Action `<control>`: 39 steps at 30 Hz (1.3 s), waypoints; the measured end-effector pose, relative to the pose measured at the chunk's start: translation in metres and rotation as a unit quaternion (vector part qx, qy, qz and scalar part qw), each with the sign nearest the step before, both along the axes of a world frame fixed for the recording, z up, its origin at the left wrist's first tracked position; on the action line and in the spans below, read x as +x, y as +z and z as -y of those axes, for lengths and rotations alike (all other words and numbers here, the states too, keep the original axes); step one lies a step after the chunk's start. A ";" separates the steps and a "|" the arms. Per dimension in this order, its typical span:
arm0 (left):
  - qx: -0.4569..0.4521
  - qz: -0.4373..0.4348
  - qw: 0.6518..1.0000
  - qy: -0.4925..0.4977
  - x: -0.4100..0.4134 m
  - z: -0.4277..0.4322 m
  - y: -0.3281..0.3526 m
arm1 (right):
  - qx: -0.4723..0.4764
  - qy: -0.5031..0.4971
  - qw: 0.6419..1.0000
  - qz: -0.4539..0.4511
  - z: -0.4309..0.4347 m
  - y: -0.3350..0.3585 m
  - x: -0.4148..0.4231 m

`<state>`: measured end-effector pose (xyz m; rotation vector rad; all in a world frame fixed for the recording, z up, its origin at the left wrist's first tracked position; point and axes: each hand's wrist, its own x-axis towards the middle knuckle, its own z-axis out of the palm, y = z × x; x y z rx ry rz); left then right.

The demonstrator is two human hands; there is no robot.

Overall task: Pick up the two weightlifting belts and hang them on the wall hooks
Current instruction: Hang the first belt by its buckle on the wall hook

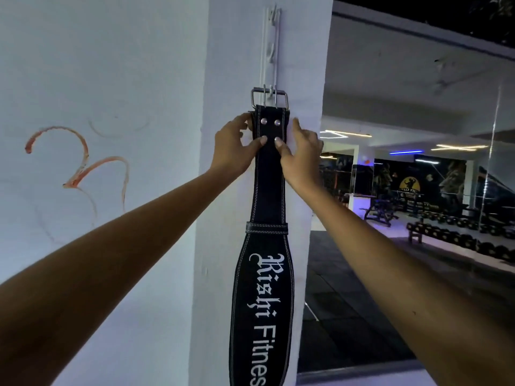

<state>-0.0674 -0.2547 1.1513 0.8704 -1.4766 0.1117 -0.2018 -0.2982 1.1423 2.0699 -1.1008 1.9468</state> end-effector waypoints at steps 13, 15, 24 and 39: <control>-0.009 0.121 0.987 0.102 0.012 -0.069 -0.194 | -0.097 0.051 0.992 0.069 -0.076 -0.199 0.038; 0.031 0.108 0.989 0.099 0.019 -0.078 -0.234 | -0.049 0.071 0.994 0.064 -0.087 -0.236 0.045; 0.343 0.027 0.930 0.130 0.058 -0.128 -0.457 | 0.262 0.146 0.954 -0.020 -0.137 -0.460 0.087; 0.772 -0.152 0.590 0.180 0.101 -0.263 -0.837 | 0.647 0.234 0.653 -0.317 -0.228 -0.863 0.102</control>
